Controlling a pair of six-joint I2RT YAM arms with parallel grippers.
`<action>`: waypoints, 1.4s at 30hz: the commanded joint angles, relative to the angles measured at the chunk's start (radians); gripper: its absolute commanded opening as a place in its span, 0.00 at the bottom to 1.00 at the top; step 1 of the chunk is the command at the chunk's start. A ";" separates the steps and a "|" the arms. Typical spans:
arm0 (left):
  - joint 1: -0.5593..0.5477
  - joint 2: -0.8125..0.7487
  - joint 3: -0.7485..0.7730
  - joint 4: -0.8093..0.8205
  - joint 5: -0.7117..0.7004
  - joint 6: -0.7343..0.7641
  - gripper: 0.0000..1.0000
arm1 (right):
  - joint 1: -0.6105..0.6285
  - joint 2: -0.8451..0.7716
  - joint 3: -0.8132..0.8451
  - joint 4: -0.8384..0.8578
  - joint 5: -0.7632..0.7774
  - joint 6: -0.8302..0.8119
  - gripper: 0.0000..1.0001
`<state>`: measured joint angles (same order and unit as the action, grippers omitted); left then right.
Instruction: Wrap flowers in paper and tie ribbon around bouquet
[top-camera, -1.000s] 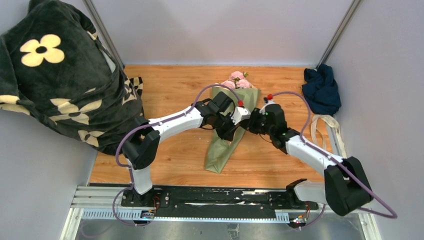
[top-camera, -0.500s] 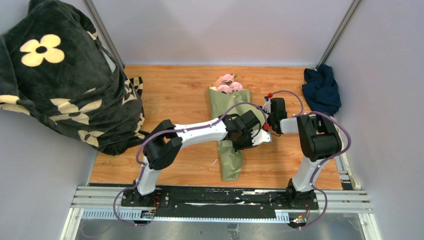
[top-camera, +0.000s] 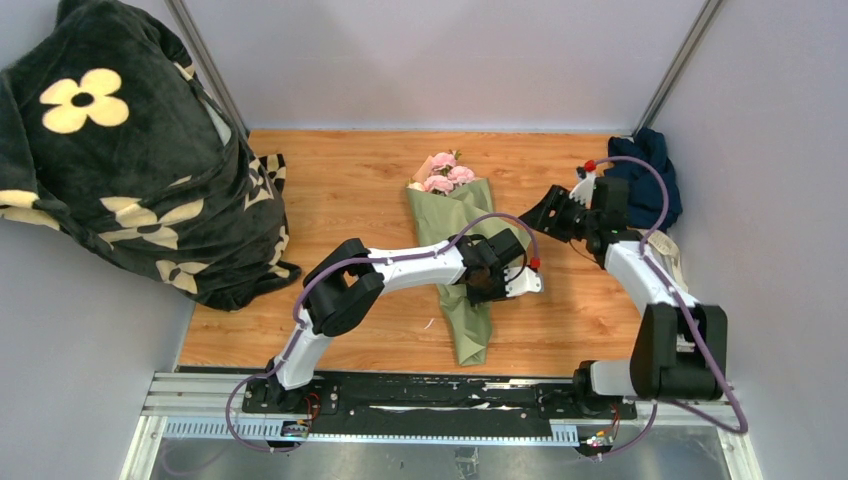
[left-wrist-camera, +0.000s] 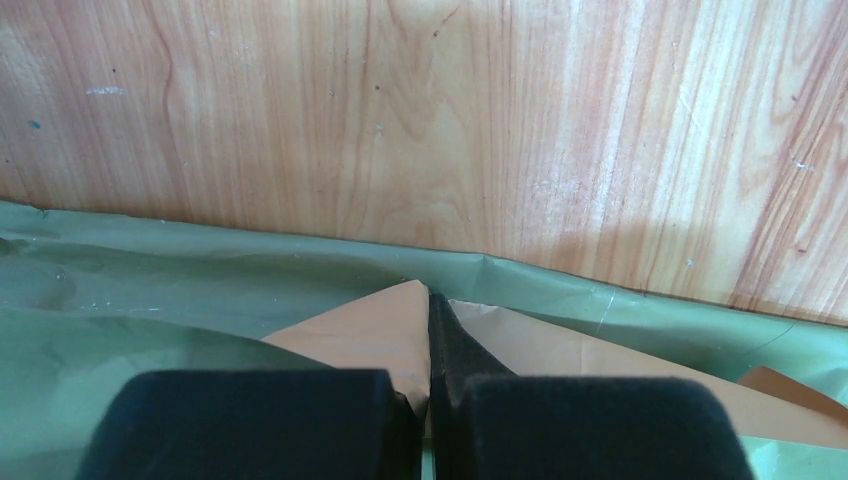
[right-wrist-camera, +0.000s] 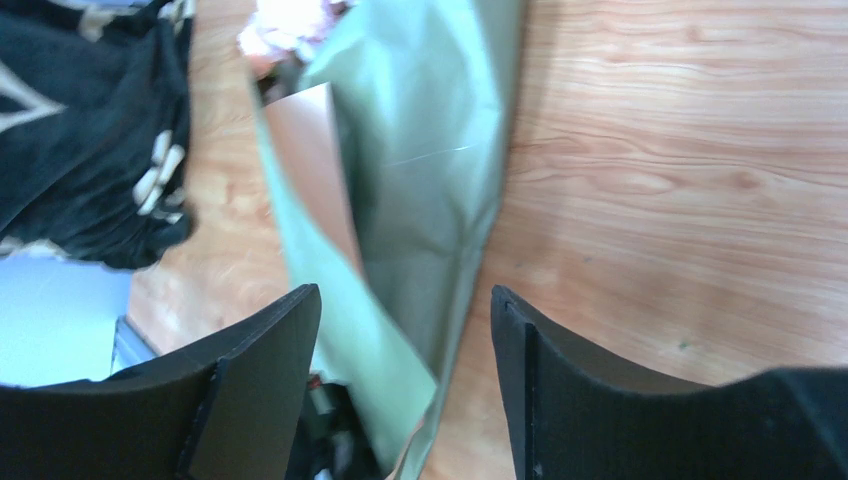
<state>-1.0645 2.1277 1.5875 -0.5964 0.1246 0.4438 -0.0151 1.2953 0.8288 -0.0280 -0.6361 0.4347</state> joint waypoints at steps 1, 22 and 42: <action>-0.006 0.028 -0.020 -0.012 -0.024 0.028 0.00 | 0.005 -0.030 0.080 -0.211 -0.195 -0.159 0.70; -0.006 0.015 -0.024 -0.015 -0.054 0.049 0.01 | 0.034 0.148 -0.047 -0.048 -0.410 -0.034 0.72; -0.130 -0.261 -0.022 -0.231 0.095 0.099 0.66 | 0.049 0.314 -0.016 0.200 -0.163 -0.034 0.00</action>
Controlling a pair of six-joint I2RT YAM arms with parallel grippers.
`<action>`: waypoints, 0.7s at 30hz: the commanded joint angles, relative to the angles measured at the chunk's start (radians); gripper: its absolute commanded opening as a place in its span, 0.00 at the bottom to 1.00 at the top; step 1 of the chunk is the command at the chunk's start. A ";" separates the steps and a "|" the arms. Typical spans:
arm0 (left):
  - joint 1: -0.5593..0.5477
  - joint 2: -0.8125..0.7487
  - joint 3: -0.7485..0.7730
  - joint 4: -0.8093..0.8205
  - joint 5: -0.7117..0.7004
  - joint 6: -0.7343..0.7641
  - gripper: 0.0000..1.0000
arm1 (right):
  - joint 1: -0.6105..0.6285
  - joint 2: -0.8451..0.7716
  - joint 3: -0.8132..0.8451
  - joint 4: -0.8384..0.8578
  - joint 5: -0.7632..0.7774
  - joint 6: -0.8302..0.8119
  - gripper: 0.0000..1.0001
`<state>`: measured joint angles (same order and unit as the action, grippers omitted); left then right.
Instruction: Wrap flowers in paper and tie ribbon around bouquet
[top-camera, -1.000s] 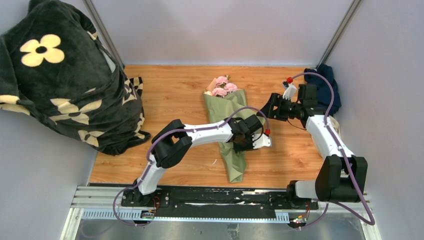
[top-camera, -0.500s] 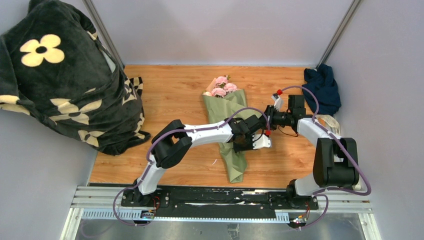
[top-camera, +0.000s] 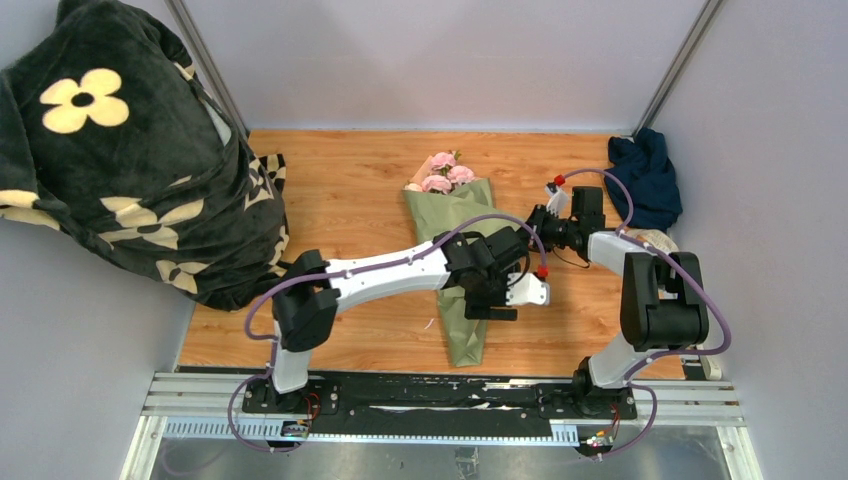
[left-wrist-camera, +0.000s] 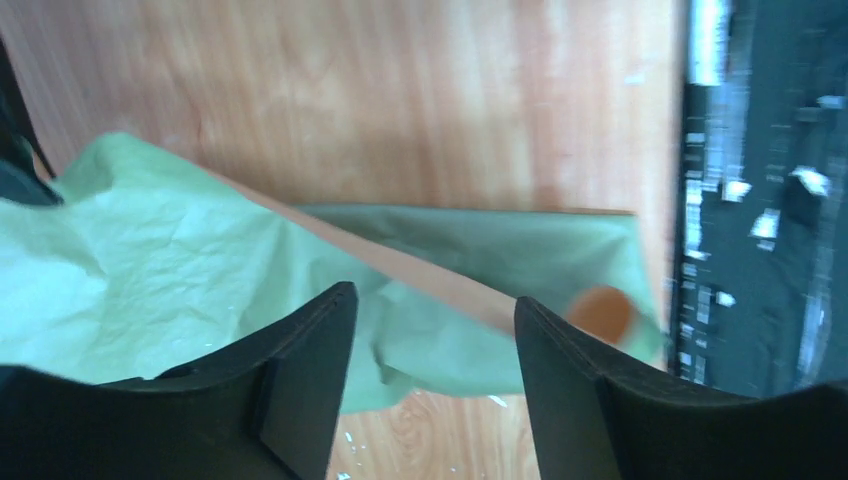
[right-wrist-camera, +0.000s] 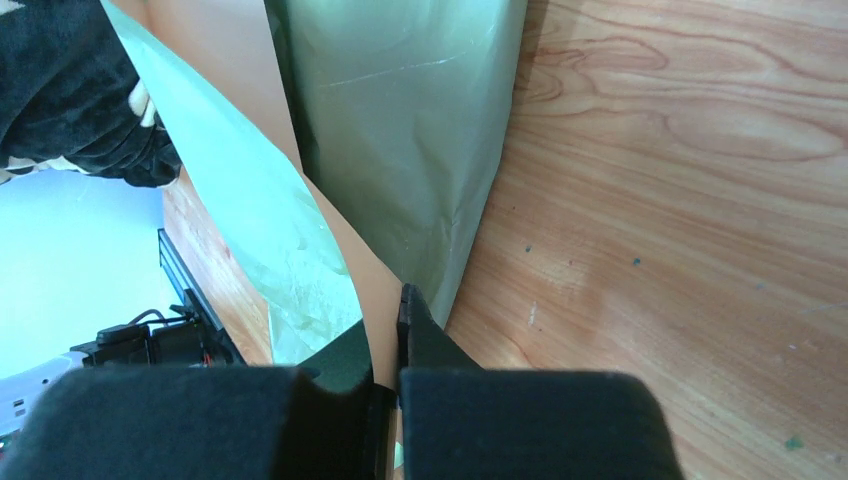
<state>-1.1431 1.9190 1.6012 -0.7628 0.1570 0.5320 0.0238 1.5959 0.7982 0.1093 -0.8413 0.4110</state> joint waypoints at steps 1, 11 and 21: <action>-0.053 -0.056 -0.040 -0.068 0.065 0.004 0.62 | 0.010 0.014 0.009 0.074 0.036 -0.010 0.00; -0.052 -0.109 -0.069 -0.023 -0.044 -0.016 0.43 | 0.010 -0.001 0.000 0.070 0.050 -0.041 0.00; -0.182 0.064 -0.160 0.082 -0.128 0.092 0.43 | 0.023 -0.012 -0.022 0.115 0.068 -0.012 0.00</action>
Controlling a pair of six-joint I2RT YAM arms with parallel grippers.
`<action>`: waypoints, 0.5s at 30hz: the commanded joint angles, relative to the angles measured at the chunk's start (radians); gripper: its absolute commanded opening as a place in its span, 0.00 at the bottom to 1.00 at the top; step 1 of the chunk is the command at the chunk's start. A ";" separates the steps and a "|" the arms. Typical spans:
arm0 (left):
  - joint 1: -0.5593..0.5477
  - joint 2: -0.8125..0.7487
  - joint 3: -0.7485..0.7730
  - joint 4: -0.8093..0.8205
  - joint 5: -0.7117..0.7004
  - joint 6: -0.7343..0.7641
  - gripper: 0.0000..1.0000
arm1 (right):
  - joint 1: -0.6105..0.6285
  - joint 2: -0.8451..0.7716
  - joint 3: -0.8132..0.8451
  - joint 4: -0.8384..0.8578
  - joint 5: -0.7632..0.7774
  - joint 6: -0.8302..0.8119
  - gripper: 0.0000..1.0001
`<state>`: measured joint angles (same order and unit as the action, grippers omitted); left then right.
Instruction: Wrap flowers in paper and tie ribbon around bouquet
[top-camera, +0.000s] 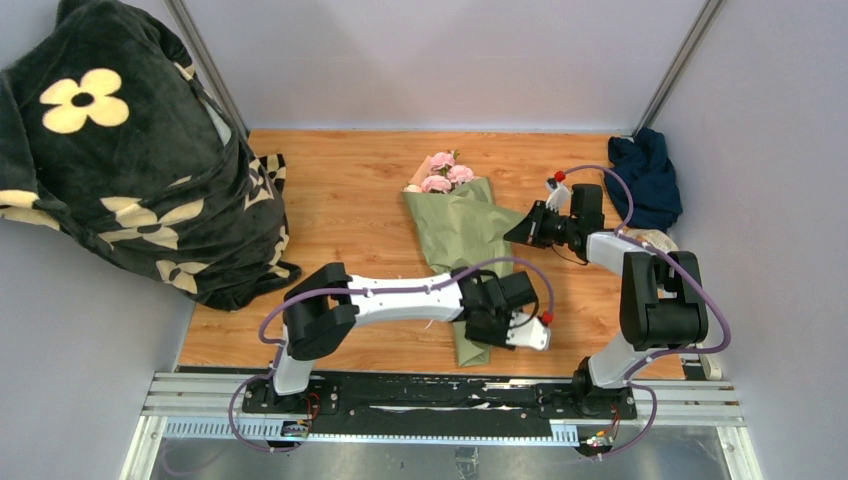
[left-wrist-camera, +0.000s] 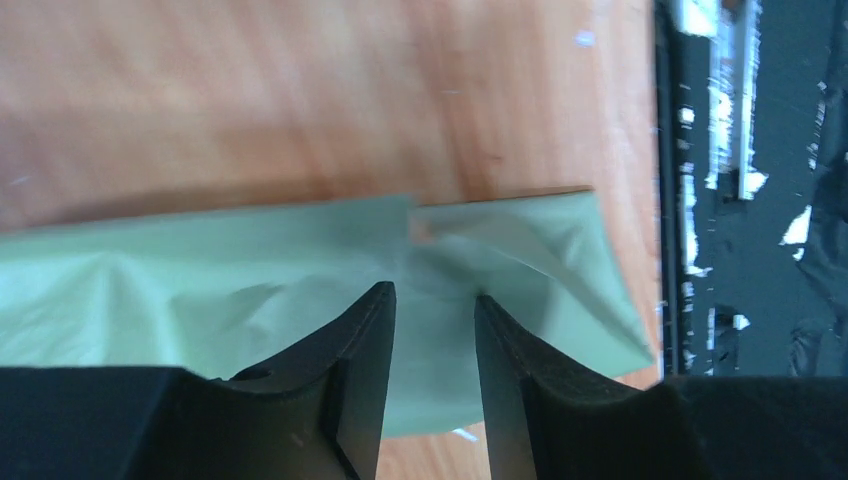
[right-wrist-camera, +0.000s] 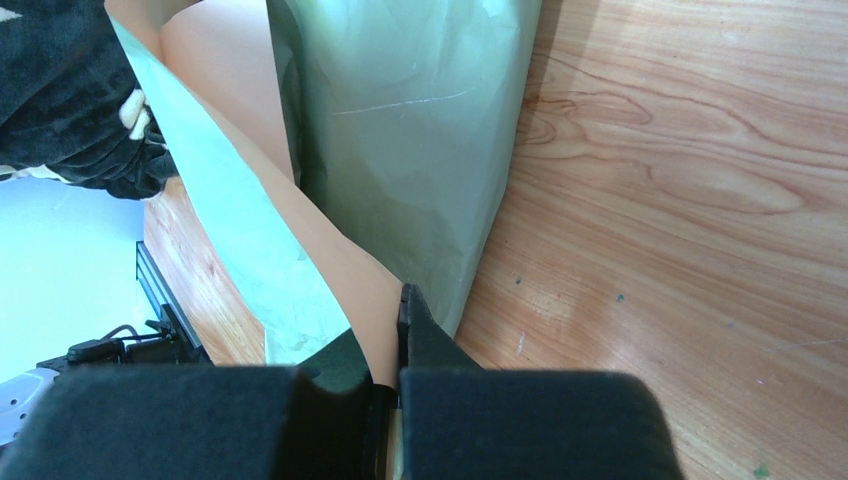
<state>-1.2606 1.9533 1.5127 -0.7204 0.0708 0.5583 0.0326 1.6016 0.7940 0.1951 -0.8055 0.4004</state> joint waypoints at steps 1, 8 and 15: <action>-0.073 0.032 -0.091 0.052 -0.036 0.068 0.44 | 0.013 -0.014 -0.017 0.035 0.031 0.001 0.00; -0.140 0.042 -0.197 0.115 -0.049 0.126 0.55 | 0.015 0.010 -0.013 0.054 0.091 0.022 0.00; -0.137 0.036 -0.301 0.164 -0.094 0.164 0.55 | 0.031 0.001 0.122 -0.347 0.444 -0.111 0.43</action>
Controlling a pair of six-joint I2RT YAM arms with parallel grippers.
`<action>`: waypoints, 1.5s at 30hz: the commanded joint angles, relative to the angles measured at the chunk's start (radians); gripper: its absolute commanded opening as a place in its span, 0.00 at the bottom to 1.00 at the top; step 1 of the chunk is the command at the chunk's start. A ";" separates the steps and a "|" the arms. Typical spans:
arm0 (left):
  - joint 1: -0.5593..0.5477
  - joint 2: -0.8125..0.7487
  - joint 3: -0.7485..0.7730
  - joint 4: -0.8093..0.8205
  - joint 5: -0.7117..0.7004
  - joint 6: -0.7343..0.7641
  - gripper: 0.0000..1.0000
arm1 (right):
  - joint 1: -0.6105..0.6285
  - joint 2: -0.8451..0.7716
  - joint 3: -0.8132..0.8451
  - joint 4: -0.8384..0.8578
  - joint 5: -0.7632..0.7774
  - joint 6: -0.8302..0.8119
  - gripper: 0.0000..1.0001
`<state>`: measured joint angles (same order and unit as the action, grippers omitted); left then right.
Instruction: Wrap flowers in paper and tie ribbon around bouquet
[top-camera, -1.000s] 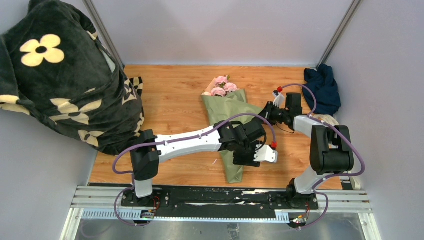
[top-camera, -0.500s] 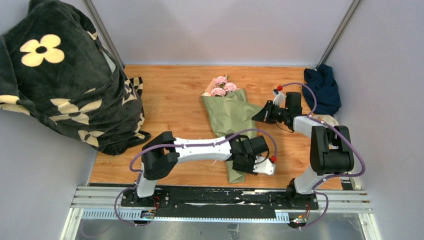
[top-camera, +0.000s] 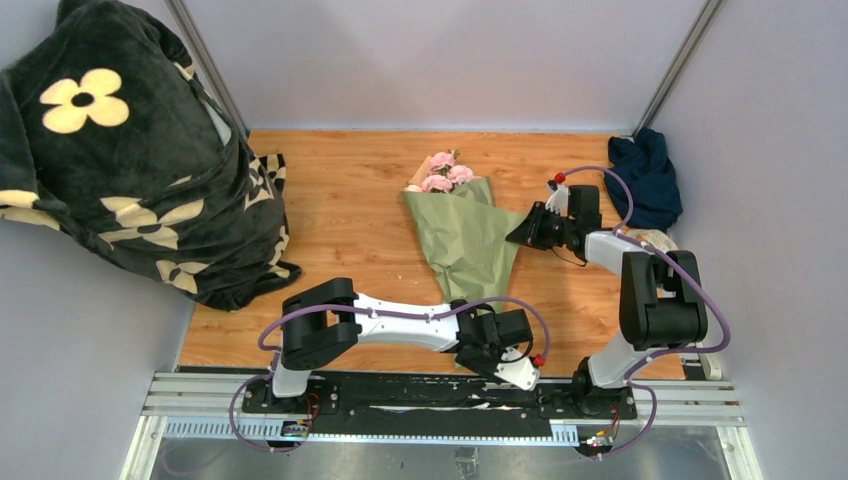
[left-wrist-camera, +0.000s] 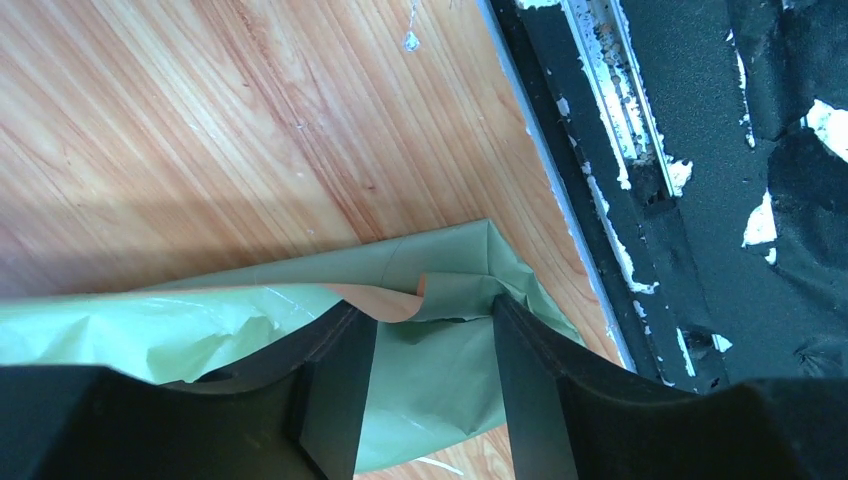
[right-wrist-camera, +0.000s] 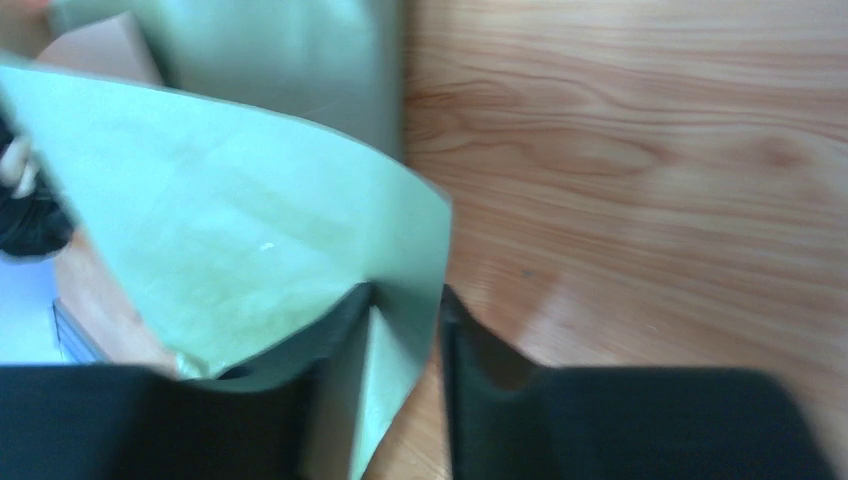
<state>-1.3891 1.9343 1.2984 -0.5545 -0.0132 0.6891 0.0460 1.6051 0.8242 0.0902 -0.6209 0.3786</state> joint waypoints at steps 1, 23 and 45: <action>-0.007 0.054 -0.093 -0.004 -0.006 0.033 0.55 | 0.025 -0.023 0.127 -0.330 0.370 -0.112 0.47; -0.002 0.069 -0.078 -0.051 0.057 0.018 0.58 | 0.486 -0.336 0.084 -0.461 0.806 -0.100 0.78; -0.002 0.061 -0.080 -0.057 0.061 0.018 0.59 | 0.621 -0.343 0.074 -0.302 0.758 -0.195 0.81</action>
<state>-1.3895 1.9194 1.2739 -0.5255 -0.0082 0.7120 0.7391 1.1980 0.9398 -0.3252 0.1940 0.1463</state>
